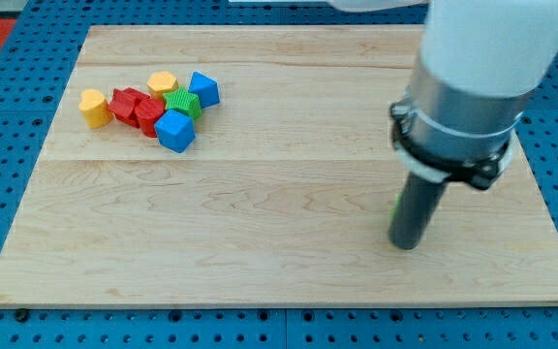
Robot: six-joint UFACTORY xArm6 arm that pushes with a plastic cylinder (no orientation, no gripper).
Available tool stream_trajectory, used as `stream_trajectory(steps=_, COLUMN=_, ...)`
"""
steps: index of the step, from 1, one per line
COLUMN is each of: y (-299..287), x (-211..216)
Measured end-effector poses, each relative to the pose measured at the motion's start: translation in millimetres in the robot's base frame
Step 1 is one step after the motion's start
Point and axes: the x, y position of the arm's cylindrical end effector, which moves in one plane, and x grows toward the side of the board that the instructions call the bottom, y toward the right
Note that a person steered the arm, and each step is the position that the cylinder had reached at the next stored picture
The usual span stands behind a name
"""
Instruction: Slide the green circle to the up side and slightly left
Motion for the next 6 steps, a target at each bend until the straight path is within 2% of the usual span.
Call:
stream_trajectory(steps=5, y=36.6, x=-87.4)
stream_trajectory(steps=6, y=77.7, x=-112.9)
